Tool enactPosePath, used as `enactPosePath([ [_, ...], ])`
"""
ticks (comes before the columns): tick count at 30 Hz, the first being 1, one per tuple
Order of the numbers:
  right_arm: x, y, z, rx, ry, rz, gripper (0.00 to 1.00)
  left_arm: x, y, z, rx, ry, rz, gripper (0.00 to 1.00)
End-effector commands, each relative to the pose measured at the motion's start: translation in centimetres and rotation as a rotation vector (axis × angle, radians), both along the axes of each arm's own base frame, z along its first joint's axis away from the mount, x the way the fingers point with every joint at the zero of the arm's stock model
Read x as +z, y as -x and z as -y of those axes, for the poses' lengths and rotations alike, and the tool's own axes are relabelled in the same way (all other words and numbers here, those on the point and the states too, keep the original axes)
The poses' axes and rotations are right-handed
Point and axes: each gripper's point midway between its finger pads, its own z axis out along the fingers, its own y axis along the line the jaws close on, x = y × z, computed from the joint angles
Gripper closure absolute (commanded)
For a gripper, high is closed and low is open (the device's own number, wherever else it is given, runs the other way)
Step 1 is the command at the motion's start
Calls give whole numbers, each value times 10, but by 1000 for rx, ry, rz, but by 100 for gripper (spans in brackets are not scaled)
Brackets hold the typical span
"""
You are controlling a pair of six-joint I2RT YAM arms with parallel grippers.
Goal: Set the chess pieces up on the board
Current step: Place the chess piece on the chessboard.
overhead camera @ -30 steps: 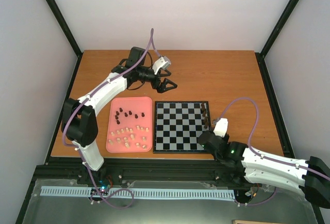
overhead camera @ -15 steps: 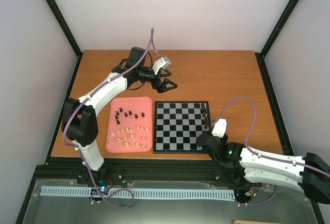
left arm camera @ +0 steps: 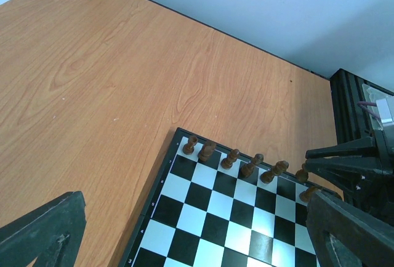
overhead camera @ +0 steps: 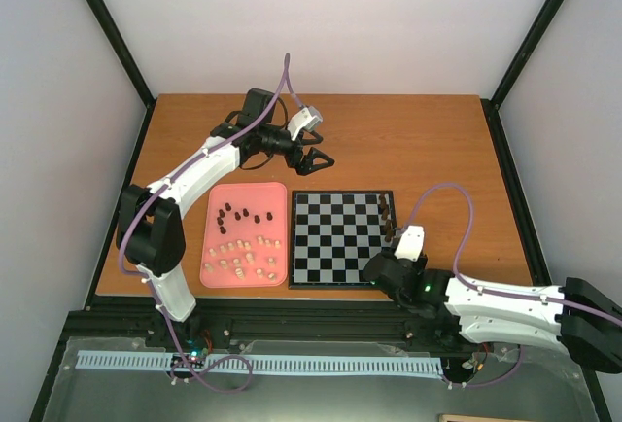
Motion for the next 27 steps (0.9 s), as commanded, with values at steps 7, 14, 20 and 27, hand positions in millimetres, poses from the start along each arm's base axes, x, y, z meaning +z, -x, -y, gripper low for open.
enactPosePath([
  [7,7,-5,-3,-58,-16,81,97,9,-4,2,-8,24,25,0],
  [14,4,-6,-11,-45,-27,71,97,8,-4,2,-8,23,23,0],
  [20,6,-8,-14,-49,-23,81,97,9,-4,2,-11,23,25,0],
  [27,1,-11,-17,-60,4,76,97,10,-3,2,-14,24,28,0],
])
